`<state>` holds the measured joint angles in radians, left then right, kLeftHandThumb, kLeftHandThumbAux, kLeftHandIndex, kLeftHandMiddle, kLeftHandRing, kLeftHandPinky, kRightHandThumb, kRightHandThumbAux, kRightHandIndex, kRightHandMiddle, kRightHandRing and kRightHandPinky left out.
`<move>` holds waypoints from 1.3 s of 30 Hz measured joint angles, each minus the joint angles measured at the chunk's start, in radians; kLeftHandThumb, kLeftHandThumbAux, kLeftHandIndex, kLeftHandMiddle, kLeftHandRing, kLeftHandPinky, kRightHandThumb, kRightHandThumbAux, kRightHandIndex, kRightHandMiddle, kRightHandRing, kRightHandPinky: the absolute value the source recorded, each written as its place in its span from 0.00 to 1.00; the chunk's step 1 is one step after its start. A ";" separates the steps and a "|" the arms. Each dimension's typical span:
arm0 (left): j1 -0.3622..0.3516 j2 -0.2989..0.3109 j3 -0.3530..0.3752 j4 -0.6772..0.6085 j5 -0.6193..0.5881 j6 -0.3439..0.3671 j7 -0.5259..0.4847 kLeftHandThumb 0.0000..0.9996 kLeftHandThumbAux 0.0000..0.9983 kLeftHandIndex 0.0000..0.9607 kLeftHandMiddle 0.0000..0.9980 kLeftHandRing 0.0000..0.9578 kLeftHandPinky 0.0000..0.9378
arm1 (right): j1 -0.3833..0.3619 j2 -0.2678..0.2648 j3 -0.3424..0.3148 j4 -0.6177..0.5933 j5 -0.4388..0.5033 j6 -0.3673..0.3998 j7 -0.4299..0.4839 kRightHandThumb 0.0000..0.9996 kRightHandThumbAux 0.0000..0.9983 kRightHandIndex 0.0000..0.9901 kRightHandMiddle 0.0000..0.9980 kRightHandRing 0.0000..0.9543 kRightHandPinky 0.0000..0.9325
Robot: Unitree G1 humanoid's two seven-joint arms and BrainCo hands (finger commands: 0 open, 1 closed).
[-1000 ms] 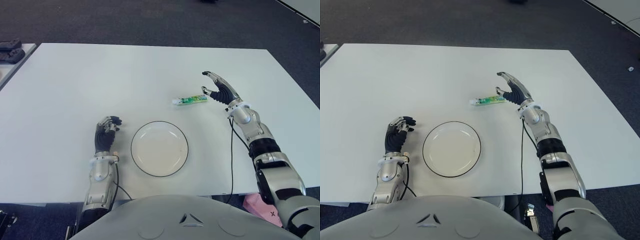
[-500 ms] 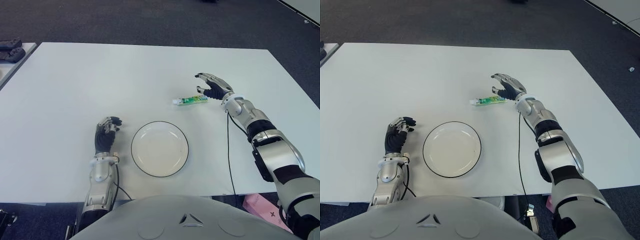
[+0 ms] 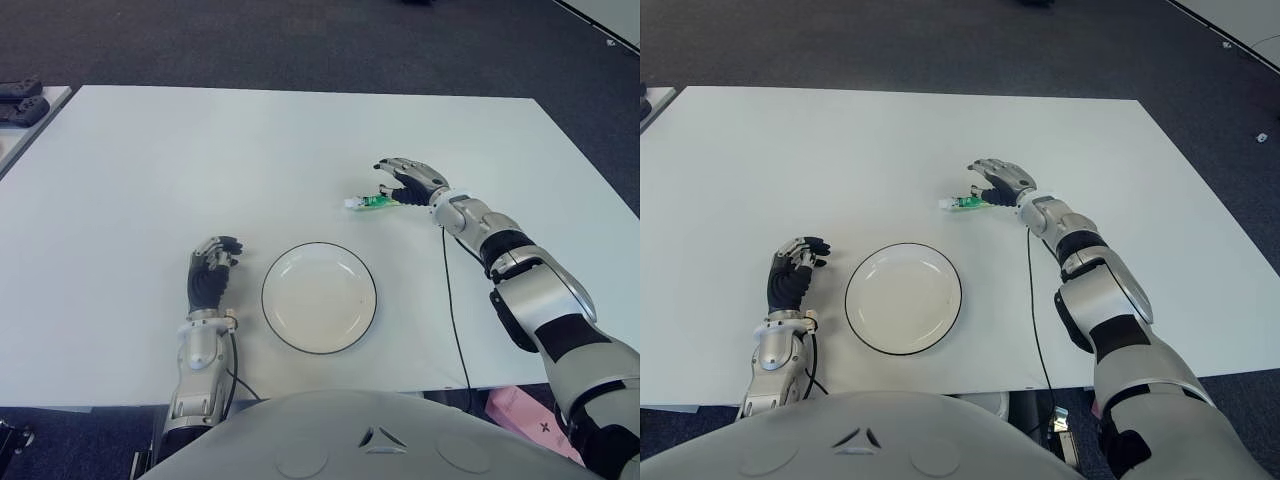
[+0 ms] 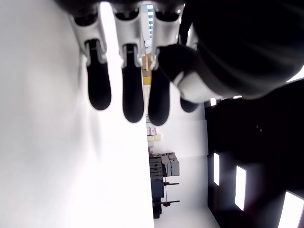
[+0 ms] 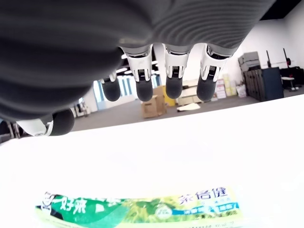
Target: Put the toothpaste on the table into the plate.
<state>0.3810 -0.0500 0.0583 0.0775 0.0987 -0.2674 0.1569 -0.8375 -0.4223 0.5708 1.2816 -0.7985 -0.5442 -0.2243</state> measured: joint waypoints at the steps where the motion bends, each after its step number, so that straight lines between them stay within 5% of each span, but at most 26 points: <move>1: 0.002 -0.001 0.000 -0.001 0.000 0.000 0.000 0.84 0.68 0.45 0.46 0.47 0.47 | -0.004 0.003 0.008 0.006 -0.006 0.002 0.004 0.60 0.20 0.00 0.00 0.00 0.00; 39: 0.096 -0.011 0.002 -0.057 0.007 -0.030 0.024 0.84 0.68 0.47 0.46 0.50 0.51 | -0.030 0.132 0.174 0.091 -0.081 0.213 0.121 0.60 0.21 0.00 0.00 0.00 0.00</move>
<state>0.4770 -0.0609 0.0601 0.0202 0.1056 -0.2974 0.1811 -0.8678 -0.2899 0.7451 1.3722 -0.8795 -0.3311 -0.1036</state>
